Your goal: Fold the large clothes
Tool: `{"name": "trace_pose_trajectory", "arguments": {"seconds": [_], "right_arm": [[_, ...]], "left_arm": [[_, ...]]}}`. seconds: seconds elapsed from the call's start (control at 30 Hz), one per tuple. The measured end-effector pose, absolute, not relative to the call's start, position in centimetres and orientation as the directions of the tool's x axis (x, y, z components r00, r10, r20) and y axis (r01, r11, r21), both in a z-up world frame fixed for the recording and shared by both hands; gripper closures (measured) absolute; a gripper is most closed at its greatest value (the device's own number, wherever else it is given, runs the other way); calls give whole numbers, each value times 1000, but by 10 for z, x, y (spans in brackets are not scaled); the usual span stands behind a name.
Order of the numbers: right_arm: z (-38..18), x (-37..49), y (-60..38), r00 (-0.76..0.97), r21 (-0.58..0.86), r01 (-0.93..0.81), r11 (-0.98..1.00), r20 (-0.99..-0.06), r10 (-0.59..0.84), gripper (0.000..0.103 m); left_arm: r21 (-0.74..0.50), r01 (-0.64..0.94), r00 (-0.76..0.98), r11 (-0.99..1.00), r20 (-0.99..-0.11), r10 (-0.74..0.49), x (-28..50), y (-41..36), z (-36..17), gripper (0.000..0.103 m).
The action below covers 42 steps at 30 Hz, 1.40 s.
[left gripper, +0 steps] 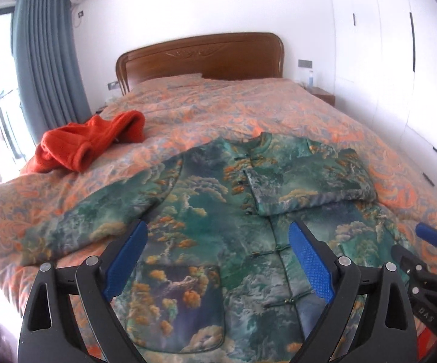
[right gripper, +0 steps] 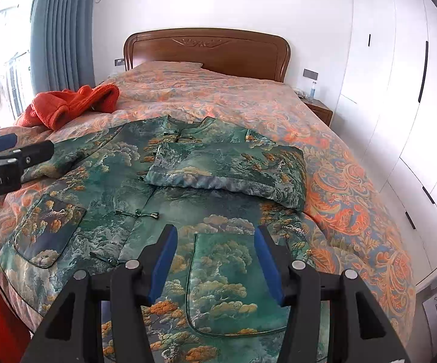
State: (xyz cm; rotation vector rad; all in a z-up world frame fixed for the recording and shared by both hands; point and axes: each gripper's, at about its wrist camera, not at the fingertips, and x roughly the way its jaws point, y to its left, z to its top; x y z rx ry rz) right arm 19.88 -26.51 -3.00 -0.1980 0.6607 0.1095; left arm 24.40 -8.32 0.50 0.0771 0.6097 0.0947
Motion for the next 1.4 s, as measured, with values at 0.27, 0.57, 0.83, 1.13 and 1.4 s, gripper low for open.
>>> {"name": "trace_pose_trajectory", "arguments": {"seconds": [0.27,0.57,0.83,1.13,1.4], "right_arm": [[-17,175,-231,805,-226,-158,961,-593,-8,49],[-5,163,-193,831,-360,-122,925,-547,-103,39],[-3,157,-174,837,-453,-96,886,-518,-175,38],[1,151,-163,849,-540,-63,839,-471,-239,37],[-2,154,-158,842,-558,-62,827,-474,-257,37]], "left_arm": [[128,-107,832,986,-531,160,223,-64,15,6],[114,-153,785,982,-590,191,207,-28,-11,6],[105,-181,742,978,-638,206,199,-9,-31,6],[83,-197,724,977,-660,202,197,4,-41,6],[74,-207,704,975,-681,201,200,13,-51,6]]}}
